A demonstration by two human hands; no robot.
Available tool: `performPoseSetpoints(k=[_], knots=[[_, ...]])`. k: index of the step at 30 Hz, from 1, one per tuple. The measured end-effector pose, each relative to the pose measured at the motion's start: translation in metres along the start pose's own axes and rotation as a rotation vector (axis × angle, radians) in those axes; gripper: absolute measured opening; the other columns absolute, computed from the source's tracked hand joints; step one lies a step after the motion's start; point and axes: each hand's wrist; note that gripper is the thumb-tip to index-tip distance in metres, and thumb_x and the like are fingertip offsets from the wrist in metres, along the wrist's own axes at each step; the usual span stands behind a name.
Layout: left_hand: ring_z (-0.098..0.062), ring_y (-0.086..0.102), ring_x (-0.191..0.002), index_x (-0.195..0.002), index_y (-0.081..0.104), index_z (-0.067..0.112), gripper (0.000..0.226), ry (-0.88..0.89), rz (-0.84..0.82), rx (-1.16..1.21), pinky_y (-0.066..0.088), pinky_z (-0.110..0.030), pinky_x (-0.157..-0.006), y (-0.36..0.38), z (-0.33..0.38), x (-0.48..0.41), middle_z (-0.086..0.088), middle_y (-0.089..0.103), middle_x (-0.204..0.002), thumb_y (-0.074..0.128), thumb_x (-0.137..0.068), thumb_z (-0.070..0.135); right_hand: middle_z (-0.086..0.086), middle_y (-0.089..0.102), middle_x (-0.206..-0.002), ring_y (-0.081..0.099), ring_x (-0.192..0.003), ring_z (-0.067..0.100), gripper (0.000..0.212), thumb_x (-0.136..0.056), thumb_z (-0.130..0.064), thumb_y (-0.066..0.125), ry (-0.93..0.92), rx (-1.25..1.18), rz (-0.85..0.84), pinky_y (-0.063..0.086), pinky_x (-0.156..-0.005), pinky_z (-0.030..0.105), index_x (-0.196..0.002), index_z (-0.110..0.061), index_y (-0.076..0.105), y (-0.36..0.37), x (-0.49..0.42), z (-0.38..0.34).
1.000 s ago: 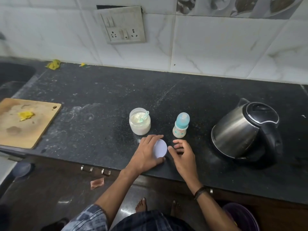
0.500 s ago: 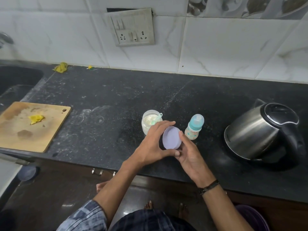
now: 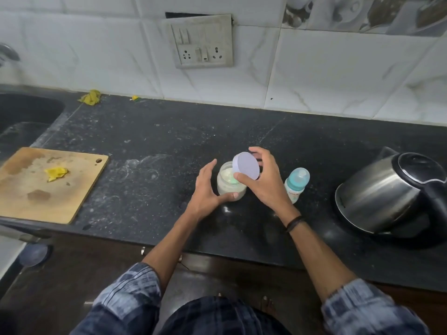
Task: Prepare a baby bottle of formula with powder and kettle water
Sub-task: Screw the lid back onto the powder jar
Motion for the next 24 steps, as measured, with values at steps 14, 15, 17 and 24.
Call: performPoseSetpoints(k=[14, 15, 17, 24], knots=[[-0.018, 0.046, -0.132, -0.137, 0.044, 0.041, 0.084, 0.055, -0.054, 0.075, 0.041, -0.038, -0.109, 0.008, -0.011, -0.017, 0.008, 0.049, -0.139, 0.085, -0.064, 0.046, -0.002, 0.052, -0.143, 0.042, -0.131, 0.023, 0.088, -0.076, -0.026, 0.086, -0.003, 0.460, -0.228, 0.048, -0.095, 0.041, -0.148, -0.037, 0.037, 0.026, -0.027, -0.010], [-0.018, 0.047, -0.131, -0.137, 0.044, 0.040, 0.083, 0.059, -0.050, 0.077, 0.042, -0.040, -0.110, 0.008, -0.012, -0.018, 0.007, 0.050, -0.140, 0.085, -0.065, 0.045, -0.002, 0.052, -0.142, 0.042, -0.130, 0.023, 0.088, -0.075, -0.026, 0.086, 0.000, 0.466, -0.219, 0.049, -0.093, 0.040, -0.147, -0.037, 0.037, 0.027, -0.027, -0.009], [-0.018, 0.048, -0.131, -0.137, 0.044, 0.039, 0.082, 0.059, -0.047, 0.088, 0.043, -0.043, -0.112, 0.008, -0.013, -0.019, 0.007, 0.050, -0.140, 0.085, -0.066, 0.042, -0.003, 0.051, -0.140, 0.041, -0.130, 0.022, 0.088, -0.073, -0.028, 0.086, 0.005, 0.473, -0.195, 0.048, -0.089, 0.038, -0.146, -0.038, 0.038, 0.029, -0.026, -0.007], [-0.015, 0.052, -0.128, -0.137, 0.043, 0.038, 0.083, 0.057, -0.045, 0.111, 0.045, -0.039, -0.110, 0.008, -0.016, -0.022, 0.009, 0.050, -0.139, 0.084, -0.065, 0.038, 0.000, 0.048, -0.138, 0.042, -0.126, 0.023, 0.086, -0.072, -0.048, 0.087, 0.009, 0.543, -0.131, 0.042, -0.083, 0.033, -0.145, -0.035, 0.042, 0.035, -0.021, -0.006]])
Point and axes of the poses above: each hand's wrist, its own x-axis away from the middle knuckle, its own y-axis out of the palm, z = x × y
